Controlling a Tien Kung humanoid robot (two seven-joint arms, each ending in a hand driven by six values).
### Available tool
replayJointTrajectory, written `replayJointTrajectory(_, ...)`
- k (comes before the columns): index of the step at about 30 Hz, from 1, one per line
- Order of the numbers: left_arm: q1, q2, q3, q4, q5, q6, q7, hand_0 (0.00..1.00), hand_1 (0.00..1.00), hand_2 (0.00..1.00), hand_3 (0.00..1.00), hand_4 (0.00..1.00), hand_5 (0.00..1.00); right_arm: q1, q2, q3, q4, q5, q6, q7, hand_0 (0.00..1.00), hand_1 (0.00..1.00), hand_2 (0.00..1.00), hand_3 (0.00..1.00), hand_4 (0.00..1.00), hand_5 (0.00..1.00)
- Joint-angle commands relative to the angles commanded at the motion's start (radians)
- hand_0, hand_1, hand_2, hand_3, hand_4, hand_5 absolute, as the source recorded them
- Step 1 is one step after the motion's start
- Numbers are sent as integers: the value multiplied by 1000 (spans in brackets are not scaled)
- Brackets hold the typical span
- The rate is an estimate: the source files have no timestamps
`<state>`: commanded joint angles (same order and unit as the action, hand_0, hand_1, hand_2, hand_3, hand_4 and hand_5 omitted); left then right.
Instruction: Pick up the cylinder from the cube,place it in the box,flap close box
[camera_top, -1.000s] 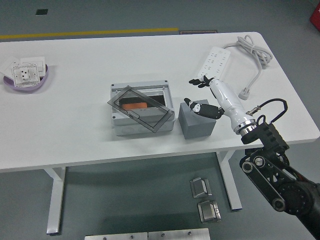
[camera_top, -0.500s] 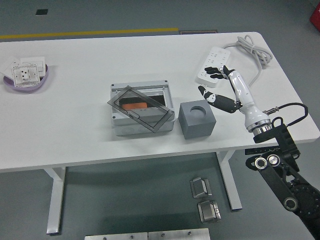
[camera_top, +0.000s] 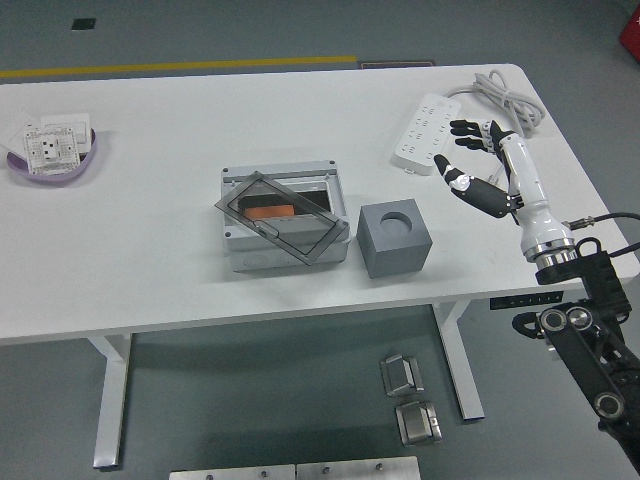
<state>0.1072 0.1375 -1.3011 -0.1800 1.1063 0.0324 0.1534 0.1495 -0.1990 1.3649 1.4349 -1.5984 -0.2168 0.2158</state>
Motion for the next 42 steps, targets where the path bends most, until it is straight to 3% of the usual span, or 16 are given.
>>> replayJointTrajectory(5,7,3,73,0,-64,-6,-34,632,640,637,700,669,288,-10,-11,55,-7,77,9,21,701,675,712,728,796,332)
replayJointTrajectory(16,-12,3,155,0,-137,-14,-85,632,640,637,700,669,289,-13,-33,114,-7,196,33,57,703,674,707,722,796,357)
replayJointTrajectory(23,-24,5,299,-15,-282,-27,-121,632,640,637,699,669,289,58,-131,99,-43,220,43,56,704,672,703,715,802,369)
replayJointTrajectory(26,-29,9,336,-7,-313,-27,-117,632,640,638,700,669,288,73,-142,90,-46,217,43,52,702,672,704,714,802,371)
replayJointTrajectory(31,-57,-1,268,-1,-238,-23,-92,633,640,638,701,668,287,58,-122,96,-28,184,38,40,702,671,704,712,796,380)
replayJointTrajectory(37,-77,23,216,0,-173,-26,-78,631,640,638,700,668,289,53,-50,111,0,124,30,30,704,672,704,712,794,387)
replayJointTrajectory(42,-70,26,202,0,-162,-27,-70,631,640,638,700,668,289,51,-51,113,-15,180,42,39,704,672,704,712,794,387)
